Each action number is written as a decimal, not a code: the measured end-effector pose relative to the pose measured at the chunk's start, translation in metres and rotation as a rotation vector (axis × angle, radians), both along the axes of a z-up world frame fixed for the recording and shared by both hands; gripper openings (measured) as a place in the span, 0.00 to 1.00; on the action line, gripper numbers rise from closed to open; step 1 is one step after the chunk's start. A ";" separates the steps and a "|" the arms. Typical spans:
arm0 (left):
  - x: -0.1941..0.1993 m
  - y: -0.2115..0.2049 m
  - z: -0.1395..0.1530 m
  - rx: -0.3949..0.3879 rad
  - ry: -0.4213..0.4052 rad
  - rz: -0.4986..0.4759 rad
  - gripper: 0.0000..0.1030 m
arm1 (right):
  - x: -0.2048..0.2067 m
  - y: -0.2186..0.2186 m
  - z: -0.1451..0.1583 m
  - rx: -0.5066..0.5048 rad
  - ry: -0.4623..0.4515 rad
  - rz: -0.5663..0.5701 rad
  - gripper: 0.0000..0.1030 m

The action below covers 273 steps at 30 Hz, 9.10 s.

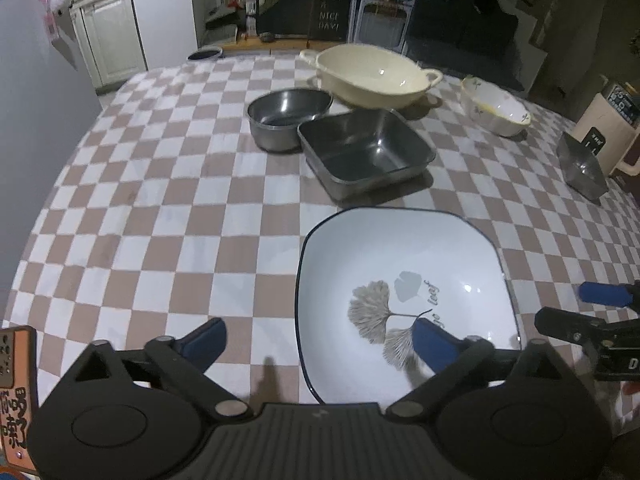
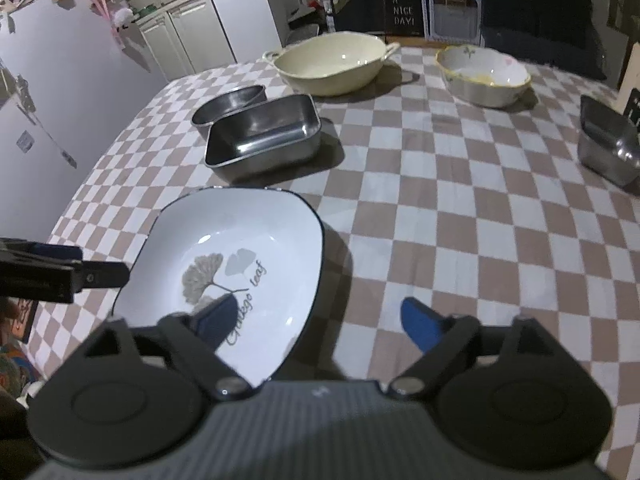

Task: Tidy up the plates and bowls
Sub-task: 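Open the left gripper and release the white plate onto the table, then move the left tool to the cream bowl handle and close on it, then lift the cream bowl with the left gripper and carry it over the white plate, then lower the cream bowl onto the white plate and open the left gripper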

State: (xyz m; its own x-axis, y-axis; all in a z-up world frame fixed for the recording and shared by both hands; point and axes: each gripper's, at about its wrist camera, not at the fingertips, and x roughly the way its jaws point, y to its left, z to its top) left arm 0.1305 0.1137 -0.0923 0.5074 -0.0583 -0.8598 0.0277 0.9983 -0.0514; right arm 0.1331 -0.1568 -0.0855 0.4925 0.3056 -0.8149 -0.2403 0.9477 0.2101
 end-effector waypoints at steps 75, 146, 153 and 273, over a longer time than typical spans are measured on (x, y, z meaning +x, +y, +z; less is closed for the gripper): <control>0.399 0.034 -0.068 -0.306 -0.101 -0.032 0.26 | 0.347 -0.038 -0.042 0.330 -0.058 -0.188 0.30; -0.020 -0.005 0.035 -0.265 -0.239 -0.013 0.27 | -0.006 -0.032 0.041 0.240 -0.187 -0.136 0.20; -0.017 0.001 0.030 -0.269 -0.224 -0.006 0.26 | -0.005 -0.026 0.028 0.253 -0.144 -0.137 0.20; 0.043 0.034 -0.045 -0.192 0.044 -0.023 0.47 | 0.039 0.024 -0.022 -0.057 0.089 -0.100 0.41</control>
State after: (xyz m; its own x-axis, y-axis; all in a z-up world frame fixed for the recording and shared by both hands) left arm 0.1734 0.1476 -0.1370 0.4660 -0.2346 -0.8531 0.0436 0.9691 -0.2426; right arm 0.1720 -0.1330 -0.1078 0.4428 0.2108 -0.8715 -0.1269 0.9769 0.1718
